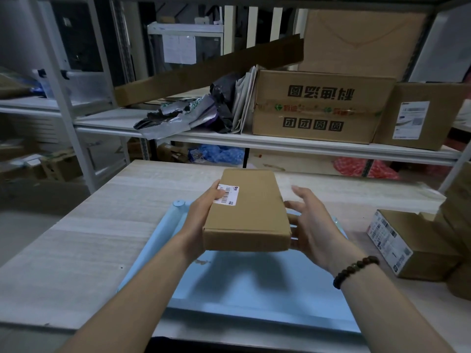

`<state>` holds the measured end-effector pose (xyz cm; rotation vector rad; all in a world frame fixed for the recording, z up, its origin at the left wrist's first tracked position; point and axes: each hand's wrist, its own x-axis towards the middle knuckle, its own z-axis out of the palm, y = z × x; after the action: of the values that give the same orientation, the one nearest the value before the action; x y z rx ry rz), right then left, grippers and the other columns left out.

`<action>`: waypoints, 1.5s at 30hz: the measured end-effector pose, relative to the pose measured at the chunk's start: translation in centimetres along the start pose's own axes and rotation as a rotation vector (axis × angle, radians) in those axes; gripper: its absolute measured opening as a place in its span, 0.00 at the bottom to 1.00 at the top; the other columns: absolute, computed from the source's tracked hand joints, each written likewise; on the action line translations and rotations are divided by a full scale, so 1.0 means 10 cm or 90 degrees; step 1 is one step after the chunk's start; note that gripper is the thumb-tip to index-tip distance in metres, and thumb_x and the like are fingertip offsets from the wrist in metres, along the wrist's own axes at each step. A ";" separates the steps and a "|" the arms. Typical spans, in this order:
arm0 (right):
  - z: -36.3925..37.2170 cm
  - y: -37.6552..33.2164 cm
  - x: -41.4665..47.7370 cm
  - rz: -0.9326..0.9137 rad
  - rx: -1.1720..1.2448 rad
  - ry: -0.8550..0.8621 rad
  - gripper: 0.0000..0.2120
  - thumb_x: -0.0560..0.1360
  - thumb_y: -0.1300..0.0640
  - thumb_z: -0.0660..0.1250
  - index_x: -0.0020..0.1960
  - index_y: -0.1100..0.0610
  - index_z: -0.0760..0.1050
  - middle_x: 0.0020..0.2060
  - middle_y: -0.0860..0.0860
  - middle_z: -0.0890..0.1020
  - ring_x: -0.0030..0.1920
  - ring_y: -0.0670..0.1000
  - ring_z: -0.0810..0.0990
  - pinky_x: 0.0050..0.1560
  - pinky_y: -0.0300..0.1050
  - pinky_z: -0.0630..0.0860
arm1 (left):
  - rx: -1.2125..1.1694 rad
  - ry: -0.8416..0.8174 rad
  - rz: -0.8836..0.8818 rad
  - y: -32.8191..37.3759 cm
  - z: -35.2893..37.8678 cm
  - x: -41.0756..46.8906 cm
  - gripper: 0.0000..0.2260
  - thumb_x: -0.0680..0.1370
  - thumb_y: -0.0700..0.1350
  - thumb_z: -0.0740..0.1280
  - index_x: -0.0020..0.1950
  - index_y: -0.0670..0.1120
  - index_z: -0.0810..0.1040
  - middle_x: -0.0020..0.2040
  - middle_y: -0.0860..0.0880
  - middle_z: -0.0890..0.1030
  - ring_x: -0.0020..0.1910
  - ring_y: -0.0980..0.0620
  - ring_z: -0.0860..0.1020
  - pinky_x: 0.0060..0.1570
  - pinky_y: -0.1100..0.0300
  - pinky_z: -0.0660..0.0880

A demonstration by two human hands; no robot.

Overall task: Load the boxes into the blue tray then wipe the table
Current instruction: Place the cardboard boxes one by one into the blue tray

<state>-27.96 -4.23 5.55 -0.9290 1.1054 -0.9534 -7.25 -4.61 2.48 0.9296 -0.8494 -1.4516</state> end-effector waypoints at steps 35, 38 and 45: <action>-0.06 -0.15 -0.01 -0.037 0.049 -0.081 0.17 0.79 0.49 0.65 0.59 0.60 0.80 0.46 0.56 0.87 0.41 0.53 0.85 0.47 0.48 0.81 | 0.628 0.037 0.623 0.15 0.04 0.04 0.26 0.73 0.28 0.71 0.61 0.55 0.73 0.71 0.59 0.69 0.67 0.68 0.70 0.60 0.70 0.73; -0.06 -0.15 0.02 -0.124 0.059 -0.047 0.15 0.79 0.54 0.67 0.62 0.60 0.78 0.56 0.58 0.85 0.49 0.54 0.83 0.59 0.57 0.78 | 0.528 0.095 0.477 0.14 0.10 0.01 0.29 0.79 0.31 0.65 0.74 0.57 0.67 0.67 0.54 0.77 0.60 0.62 0.79 0.56 0.63 0.77; -0.08 -0.09 0.05 -0.238 0.118 -0.096 0.23 0.72 0.59 0.70 0.67 0.58 0.73 0.60 0.56 0.84 0.57 0.54 0.82 0.57 0.49 0.79 | 0.268 -0.016 0.274 0.28 0.15 -0.13 0.24 0.76 0.47 0.67 0.72 0.50 0.71 0.53 0.51 0.86 0.50 0.54 0.85 0.44 0.62 0.81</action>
<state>-28.76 -5.05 6.09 -1.0547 0.7133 -1.2449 -7.43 -3.56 5.70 0.9608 -1.3155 -0.9288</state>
